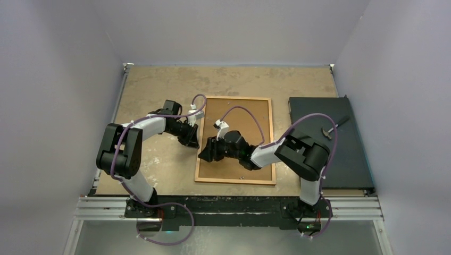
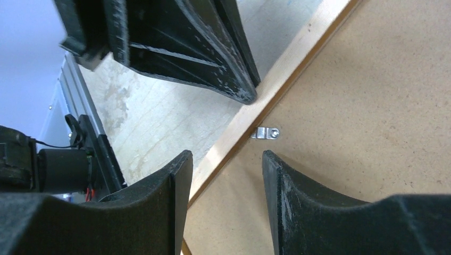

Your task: Put the photo into the frame

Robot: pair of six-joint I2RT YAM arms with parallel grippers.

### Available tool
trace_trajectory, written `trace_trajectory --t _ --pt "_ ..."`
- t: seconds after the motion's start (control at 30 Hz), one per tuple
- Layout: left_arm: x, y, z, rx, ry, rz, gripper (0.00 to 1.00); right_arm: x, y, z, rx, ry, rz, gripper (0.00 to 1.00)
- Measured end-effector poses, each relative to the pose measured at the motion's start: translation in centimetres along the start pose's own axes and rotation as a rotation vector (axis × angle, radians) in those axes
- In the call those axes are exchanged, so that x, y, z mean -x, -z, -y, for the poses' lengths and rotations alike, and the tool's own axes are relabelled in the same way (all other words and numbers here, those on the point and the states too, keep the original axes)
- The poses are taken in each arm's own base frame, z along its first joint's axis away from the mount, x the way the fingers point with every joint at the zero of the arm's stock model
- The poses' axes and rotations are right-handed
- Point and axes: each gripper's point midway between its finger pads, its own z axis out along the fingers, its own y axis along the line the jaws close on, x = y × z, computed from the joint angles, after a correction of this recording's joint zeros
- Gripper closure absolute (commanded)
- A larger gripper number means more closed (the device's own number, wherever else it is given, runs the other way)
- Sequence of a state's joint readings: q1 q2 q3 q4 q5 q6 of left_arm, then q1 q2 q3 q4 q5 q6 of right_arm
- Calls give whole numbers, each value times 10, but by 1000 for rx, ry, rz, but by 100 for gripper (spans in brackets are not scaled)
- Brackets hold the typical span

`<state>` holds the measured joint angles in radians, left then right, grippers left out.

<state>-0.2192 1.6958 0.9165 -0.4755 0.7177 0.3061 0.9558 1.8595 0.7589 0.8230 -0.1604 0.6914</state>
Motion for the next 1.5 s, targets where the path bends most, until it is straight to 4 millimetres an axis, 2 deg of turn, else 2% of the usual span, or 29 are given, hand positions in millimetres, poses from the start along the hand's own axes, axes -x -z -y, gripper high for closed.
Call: trace_trajectory --t 0.43,0.87,1.0,1.07,1.17,1.27,1.37,1.5 --pt "0 0 0 0 0 0 95 -2 -13 -3 32 -19 9 47" --pt "0 0 0 0 -1 0 95 -1 -17 -6 42 -35 18 47" --pt "2 2 -2 9 -4 -1 88 -1 -17 -8 44 -35 12 40" --pt "8 7 -9 41 -19 2 84 2 -12 -10 37 -33 7 37" --pt "27 21 -28 95 -17 41 77 26 4 -21 44 -12 41 33" --pt "53 34 -46 139 -18 96 70 73 24 -26 55 20 140 29" --pt "74 34 -59 155 -11 134 69 112 38 -7 17 35 221 29" --pt "80 18 -72 136 46 140 69 134 38 32 -55 29 239 32"
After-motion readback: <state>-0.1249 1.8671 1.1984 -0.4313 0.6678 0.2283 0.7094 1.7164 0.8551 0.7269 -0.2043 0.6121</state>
